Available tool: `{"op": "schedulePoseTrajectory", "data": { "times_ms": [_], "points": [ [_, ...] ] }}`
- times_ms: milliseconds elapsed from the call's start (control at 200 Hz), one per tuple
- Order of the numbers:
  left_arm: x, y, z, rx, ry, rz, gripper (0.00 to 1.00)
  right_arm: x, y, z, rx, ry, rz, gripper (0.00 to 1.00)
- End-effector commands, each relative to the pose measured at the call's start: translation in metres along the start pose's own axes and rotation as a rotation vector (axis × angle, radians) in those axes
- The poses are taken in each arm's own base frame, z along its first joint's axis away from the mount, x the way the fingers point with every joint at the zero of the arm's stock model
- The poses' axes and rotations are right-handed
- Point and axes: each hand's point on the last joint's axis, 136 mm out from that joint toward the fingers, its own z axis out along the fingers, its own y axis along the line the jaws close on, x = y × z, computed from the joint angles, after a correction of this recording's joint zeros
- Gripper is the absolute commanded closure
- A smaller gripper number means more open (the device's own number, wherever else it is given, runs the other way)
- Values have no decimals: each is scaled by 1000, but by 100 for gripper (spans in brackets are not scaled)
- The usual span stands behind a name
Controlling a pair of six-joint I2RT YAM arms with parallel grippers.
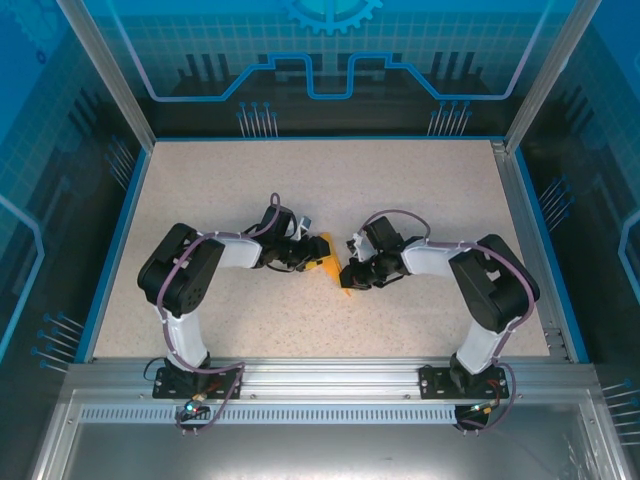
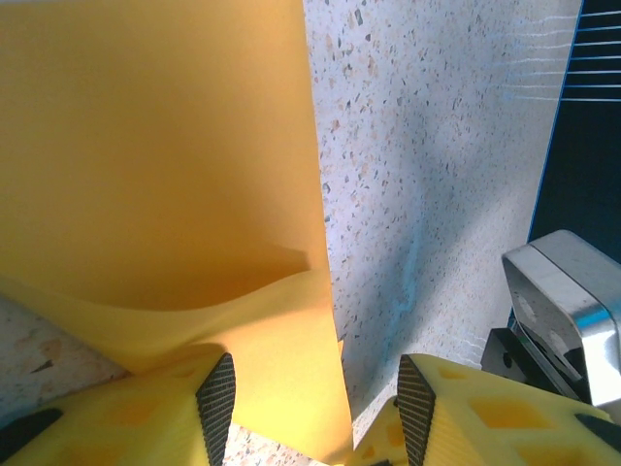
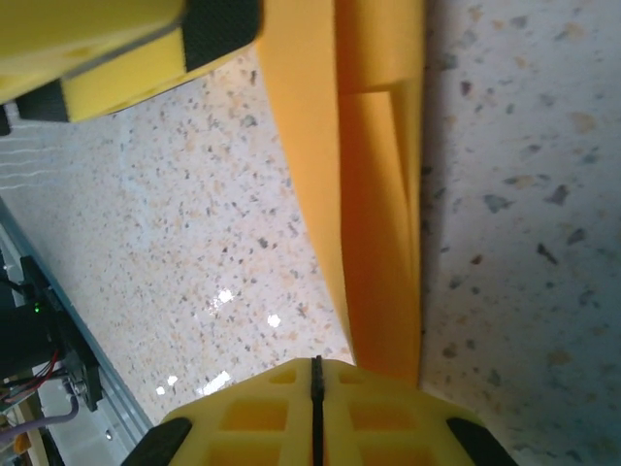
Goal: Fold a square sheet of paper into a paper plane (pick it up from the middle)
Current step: Fold the wing for the fifth time at the center of the table.
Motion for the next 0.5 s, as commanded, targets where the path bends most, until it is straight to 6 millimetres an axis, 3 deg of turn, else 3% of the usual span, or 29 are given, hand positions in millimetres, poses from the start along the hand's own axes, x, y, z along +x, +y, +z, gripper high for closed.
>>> {"op": "schedulePoseTrajectory", "data": {
  "times_ms": [0, 125, 315, 495],
  "points": [
    [14, 33, 16, -83, 49, -18, 49, 8, 11, -6, -37, 29, -42, 90],
    [14, 32, 15, -82, 48, -19, 49, 14, 16, -4, -8, 62, -73, 91],
    [14, 32, 15, -82, 47, -17, 49, 20, -9, 3, 98, 84, -31, 91],
    [14, 31, 15, -80, 49, -13, 49, 16, -18, 3, 84, 59, 4, 91]
  ]
}}
